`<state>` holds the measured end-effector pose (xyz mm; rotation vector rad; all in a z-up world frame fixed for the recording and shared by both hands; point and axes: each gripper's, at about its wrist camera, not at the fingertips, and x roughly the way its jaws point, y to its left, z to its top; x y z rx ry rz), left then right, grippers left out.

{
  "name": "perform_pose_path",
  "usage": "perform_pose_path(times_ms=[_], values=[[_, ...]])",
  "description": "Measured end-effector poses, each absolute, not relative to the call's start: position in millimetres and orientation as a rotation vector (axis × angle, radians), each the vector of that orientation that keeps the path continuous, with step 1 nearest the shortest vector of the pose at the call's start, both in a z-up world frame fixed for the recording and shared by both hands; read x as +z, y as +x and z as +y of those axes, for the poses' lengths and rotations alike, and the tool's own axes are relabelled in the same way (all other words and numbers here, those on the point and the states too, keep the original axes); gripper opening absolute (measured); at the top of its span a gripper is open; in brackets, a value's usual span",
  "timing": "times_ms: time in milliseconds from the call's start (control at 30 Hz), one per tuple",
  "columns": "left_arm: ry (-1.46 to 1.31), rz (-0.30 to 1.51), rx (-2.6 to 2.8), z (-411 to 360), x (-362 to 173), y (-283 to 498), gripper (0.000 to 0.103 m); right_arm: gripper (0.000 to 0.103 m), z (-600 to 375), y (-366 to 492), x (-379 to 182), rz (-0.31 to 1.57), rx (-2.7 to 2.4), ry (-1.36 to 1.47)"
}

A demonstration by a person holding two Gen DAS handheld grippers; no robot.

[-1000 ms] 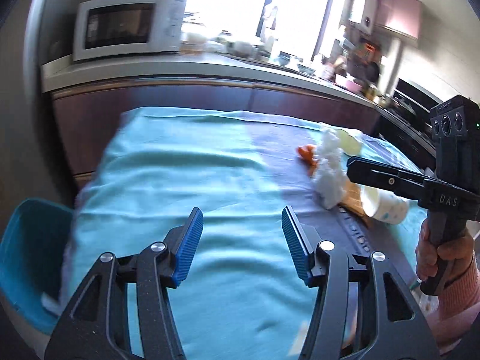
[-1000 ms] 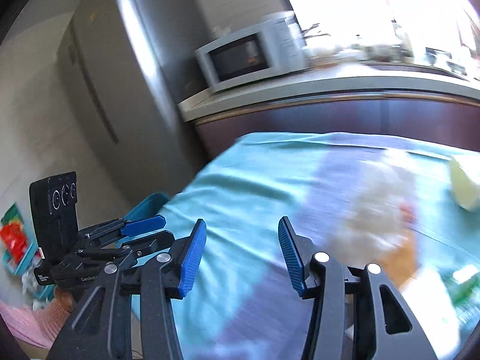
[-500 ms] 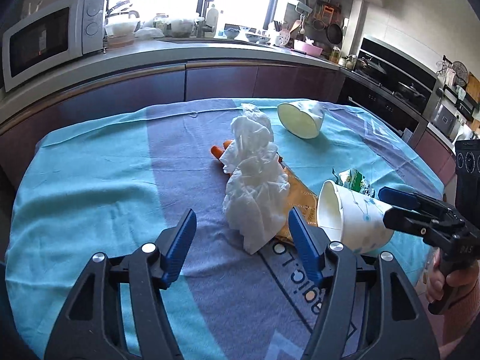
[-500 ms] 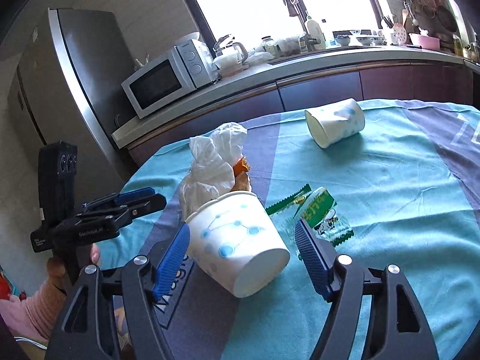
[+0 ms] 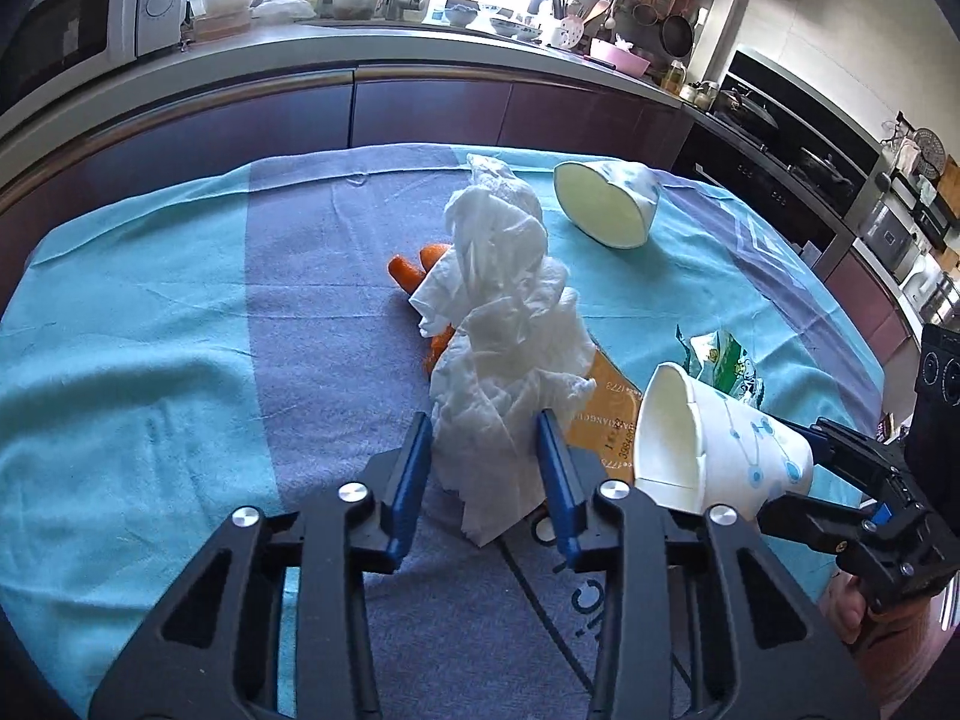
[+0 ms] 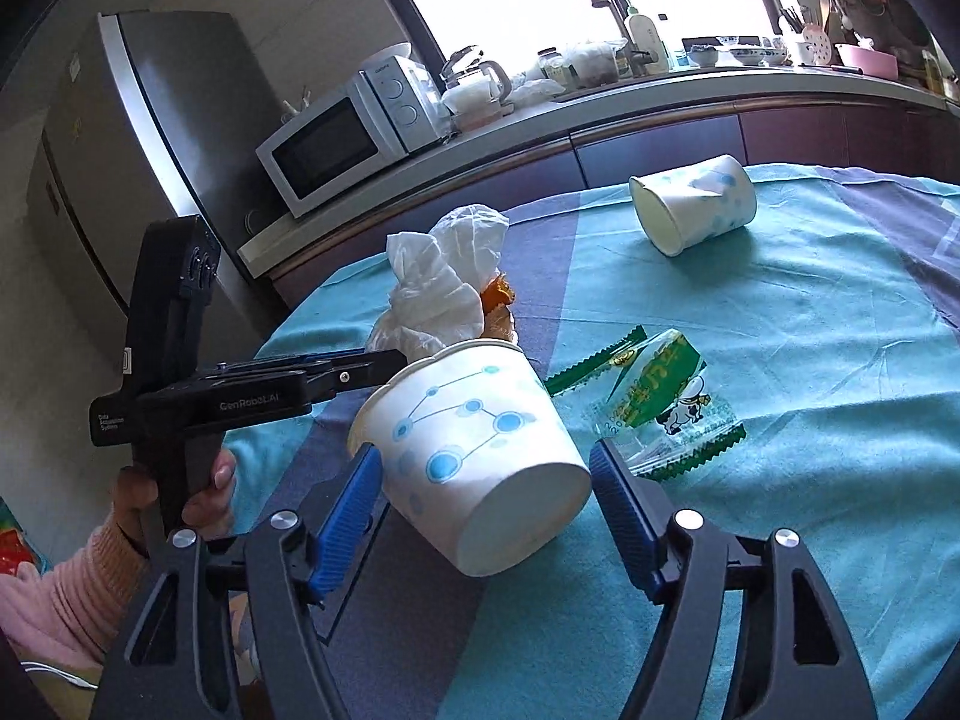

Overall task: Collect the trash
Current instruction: 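Grasp the white tissue with the left tool while the right tool grasps the blue-dotted paper cup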

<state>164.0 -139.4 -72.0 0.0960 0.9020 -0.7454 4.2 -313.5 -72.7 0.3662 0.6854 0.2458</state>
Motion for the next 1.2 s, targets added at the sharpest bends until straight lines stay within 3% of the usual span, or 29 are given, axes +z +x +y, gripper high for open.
perform_pose_path(times_ms=[267,1200], values=[[0.076,0.895,-0.752,-135,-72,159,0.016,0.056,-317,1,-72,0.672,0.257,0.388],[-0.009,0.781,-0.657,-28,-39,104,0.015,0.055,-290,2,-51,0.616,0.371,0.408]])
